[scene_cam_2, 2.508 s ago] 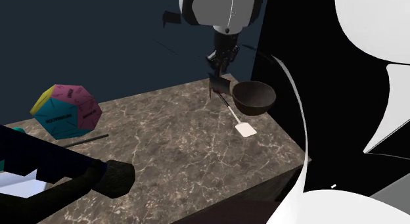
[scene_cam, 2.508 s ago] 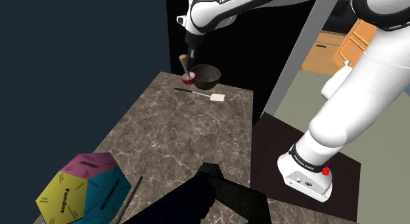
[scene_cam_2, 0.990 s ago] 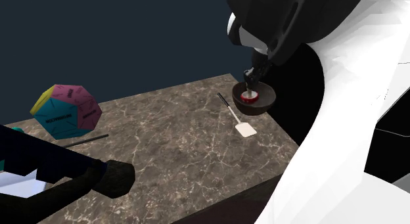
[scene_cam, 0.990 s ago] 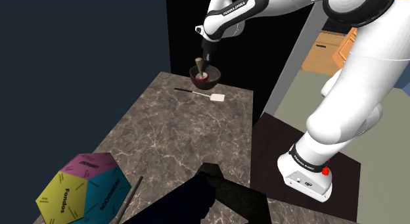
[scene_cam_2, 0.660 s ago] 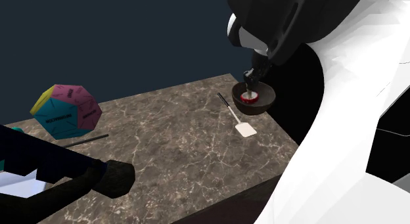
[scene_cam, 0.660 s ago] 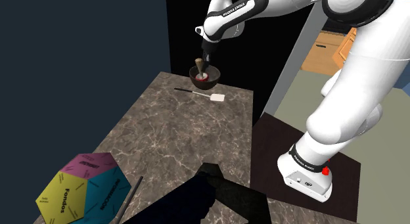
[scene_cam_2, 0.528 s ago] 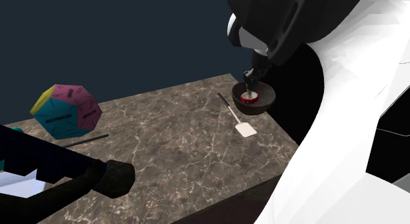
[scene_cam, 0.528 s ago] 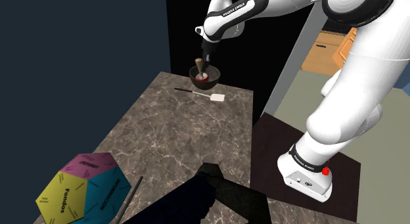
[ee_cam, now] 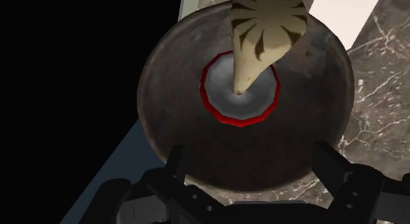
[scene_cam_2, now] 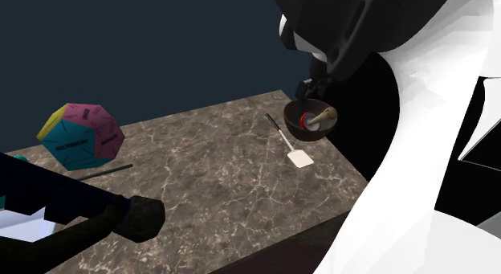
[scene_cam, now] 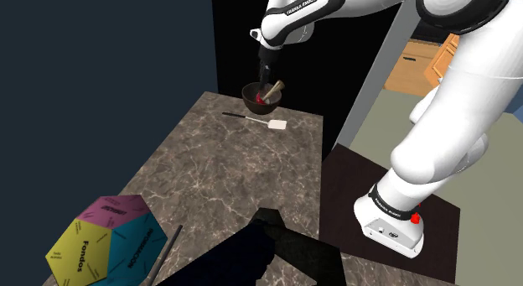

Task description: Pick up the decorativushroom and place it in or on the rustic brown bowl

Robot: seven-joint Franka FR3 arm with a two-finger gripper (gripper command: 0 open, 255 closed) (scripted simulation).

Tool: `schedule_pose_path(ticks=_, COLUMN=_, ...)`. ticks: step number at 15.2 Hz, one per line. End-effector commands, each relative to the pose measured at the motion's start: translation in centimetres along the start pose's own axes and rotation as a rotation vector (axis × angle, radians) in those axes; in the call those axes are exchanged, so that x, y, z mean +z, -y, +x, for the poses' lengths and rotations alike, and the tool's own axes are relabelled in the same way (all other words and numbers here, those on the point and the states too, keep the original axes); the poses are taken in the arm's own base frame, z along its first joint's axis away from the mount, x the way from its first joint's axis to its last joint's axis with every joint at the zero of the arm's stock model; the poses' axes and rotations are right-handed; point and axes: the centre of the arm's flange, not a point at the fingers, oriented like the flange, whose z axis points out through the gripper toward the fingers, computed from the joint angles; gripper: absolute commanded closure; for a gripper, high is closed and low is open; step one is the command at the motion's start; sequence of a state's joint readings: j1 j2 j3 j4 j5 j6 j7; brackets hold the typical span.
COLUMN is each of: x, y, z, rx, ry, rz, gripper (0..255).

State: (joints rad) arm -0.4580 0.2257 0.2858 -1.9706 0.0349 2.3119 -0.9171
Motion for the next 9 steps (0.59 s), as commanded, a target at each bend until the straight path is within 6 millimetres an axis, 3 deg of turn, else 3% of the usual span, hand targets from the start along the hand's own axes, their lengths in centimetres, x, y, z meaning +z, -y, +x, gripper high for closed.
schedule_pose_path(ticks=1, x=-2.2, y=0.1, z=0.1, rx=0.000, ry=0.000, rz=0.000, gripper=0)
schedule_pose_path(ticks=2, x=-3.2, y=0.1, z=0.1, rx=0.000, ry=0.000, rz=0.000, gripper=0)
schedule_pose_path(ticks=9, x=-3.2, y=0.1, z=0.1, rx=0.000, ry=0.000, rz=0.000, gripper=0)
